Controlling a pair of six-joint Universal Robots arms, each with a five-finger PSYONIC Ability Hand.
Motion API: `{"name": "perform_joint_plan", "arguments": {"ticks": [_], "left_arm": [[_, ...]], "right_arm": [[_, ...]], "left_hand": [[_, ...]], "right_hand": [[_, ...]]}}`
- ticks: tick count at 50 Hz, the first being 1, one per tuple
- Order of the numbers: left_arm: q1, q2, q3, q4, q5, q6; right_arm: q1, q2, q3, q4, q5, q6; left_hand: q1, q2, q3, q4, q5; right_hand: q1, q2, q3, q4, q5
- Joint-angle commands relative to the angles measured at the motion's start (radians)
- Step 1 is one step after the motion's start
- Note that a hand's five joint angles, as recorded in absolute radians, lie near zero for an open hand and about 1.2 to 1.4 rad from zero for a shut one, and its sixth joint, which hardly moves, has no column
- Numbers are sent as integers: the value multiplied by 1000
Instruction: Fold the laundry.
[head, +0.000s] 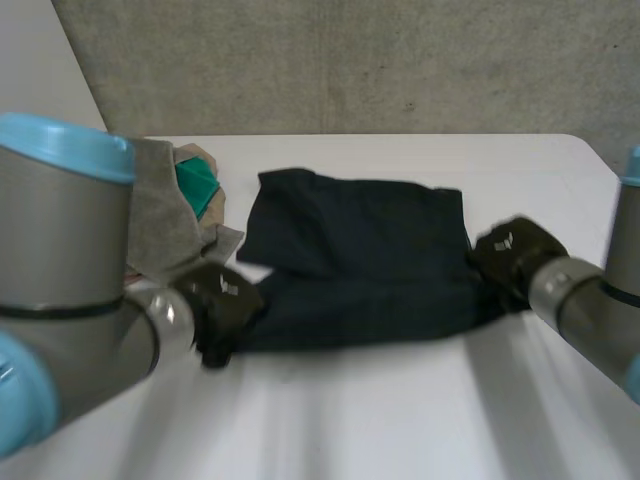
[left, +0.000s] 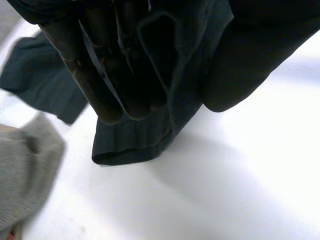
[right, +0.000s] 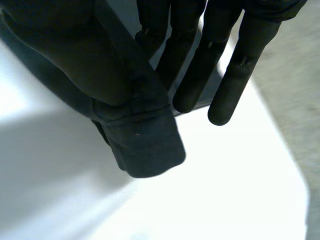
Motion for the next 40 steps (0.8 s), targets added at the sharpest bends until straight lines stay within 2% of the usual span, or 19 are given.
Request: {"name": "perform_joint_plan", "arguments": {"ticks": [1,6,10,14,15,18,22,31,32,33,34,36,37,38,40], "left_arm": [[-45,61,-39,-92,-5,77],[-29,-22,102,-55,-16,64],[-7,-149,282,23,-19,19],[14,-301,487,118,-37,-43],[19,-363,571,152,-42,-60],[25,-494,760,213,-42,-72],[30,-658,1001,244,-53,-67],[45,-922,1377,215,-112,-12],[47,-937,1397,216,-117,-6],[47,-963,1428,225,-125,6],[47,-974,1440,236,-128,11],[48,-990,1451,262,-134,17],[51,-1000,1450,294,-139,17],[54,-1005,1445,311,-142,17],[54,-1007,1421,347,-149,11]], "right_arm": [[-36,-109,103,145,-80,-214],[-34,-92,56,37,-86,-101],[-28,-14,-24,-90,-71,39],[-25,104,-136,-226,-10,154],[-23,153,-185,-271,28,186],[-10,242,-274,-358,97,217],[6,359,-381,-452,144,215],[30,586,-535,-680,128,197],[32,606,-546,-699,127,198],[32,646,-569,-740,125,197],[30,661,-580,-757,127,198],[27,690,-607,-783,130,202],[24,718,-636,-805,133,208],[23,727,-649,-811,136,212],[15,746,-672,-811,141,246]], "left_hand": [[215,200,208,196,258],[215,200,208,196,258],[215,200,208,196,258],[215,200,208,196,258],[215,200,208,196,258],[215,200,208,196,258],[215,200,208,196,258],[215,200,208,196,258],[215,200,208,196,258],[215,200,208,196,258],[169,154,162,149,212],[-71,-86,-78,-90,-28],[-389,-404,-396,-409,-346],[-599,-614,-606,-618,-556],[-1007,-1022,-1014,-1026,-964]], "right_hand": [[257,216,204,197,194],[257,216,204,197,194],[257,216,204,197,194],[257,216,204,197,194],[257,216,204,197,194],[257,216,204,197,194],[257,216,204,197,194],[257,216,204,197,194],[181,140,128,122,118],[-224,-264,-277,-283,-287],[-344,-385,-397,-404,-407],[-544,-584,-597,-603,-607],[-789,-830,-842,-849,-852],[-951,-992,-1005,-1011,-1014],[-965,-1005,-1018,-1024,-1028]]}}
